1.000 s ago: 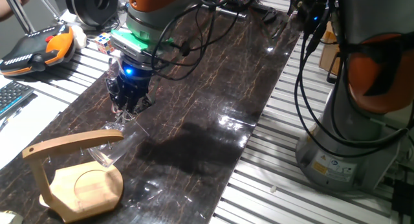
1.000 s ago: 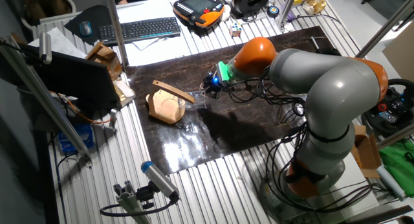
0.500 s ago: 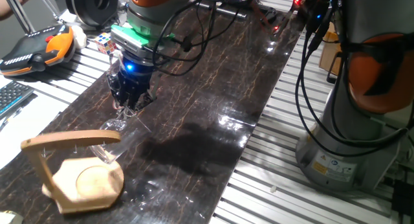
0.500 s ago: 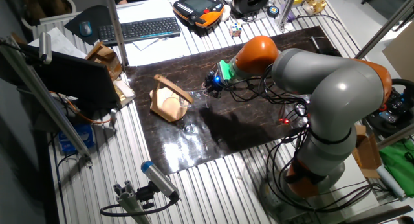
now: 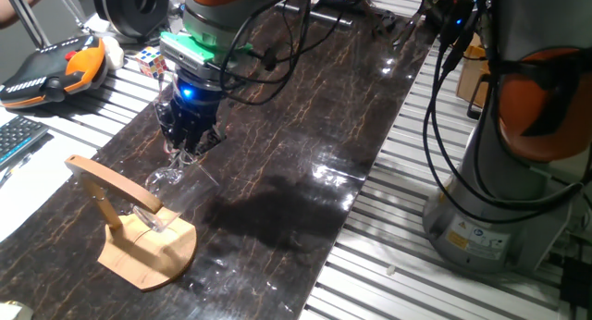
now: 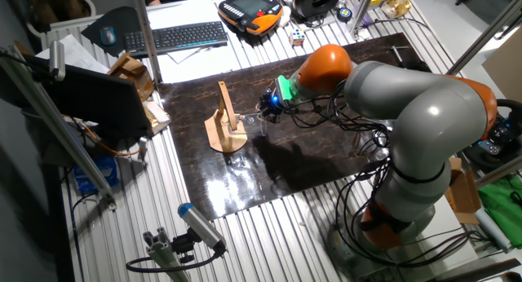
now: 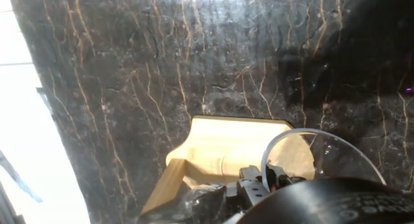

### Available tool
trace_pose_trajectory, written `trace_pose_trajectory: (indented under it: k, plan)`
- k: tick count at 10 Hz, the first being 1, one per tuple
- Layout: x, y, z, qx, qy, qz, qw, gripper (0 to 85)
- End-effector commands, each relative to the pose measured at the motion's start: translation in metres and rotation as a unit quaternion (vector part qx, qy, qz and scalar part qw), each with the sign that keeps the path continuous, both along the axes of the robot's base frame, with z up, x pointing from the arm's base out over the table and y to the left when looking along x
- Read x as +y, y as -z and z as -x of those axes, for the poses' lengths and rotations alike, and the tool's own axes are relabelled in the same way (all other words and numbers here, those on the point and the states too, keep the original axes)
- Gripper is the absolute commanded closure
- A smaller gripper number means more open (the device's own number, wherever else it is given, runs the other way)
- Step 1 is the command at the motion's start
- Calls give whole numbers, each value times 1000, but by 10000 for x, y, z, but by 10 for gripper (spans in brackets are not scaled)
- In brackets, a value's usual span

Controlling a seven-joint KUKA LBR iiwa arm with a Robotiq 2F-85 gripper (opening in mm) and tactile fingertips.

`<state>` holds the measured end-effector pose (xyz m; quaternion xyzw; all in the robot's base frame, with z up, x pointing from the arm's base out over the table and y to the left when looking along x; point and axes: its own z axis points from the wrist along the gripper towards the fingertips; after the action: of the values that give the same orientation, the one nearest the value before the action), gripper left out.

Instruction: Take the cup off the cup rack

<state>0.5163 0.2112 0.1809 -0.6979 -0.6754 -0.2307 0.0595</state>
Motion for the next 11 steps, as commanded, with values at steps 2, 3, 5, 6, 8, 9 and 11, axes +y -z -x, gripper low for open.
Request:
trace_pose_trajectory:
  k: [2,3,5,6,8,9,11]
  plan:
    - [-17,-18,0,1,-1,0,1000,830]
    - [-40,-39,-6,3,-2,0,1000,830]
    - [-109,-80,-46,4,4,-6,1000,830]
    - [-150,-102,-73,3,3,-6,1000,830]
    - [-190,-100,-97,-12,-29,37,999,830]
    - [-200,-95,-109,-17,-45,55,997,830]
    - [-284,-106,-150,-17,-94,82,992,830]
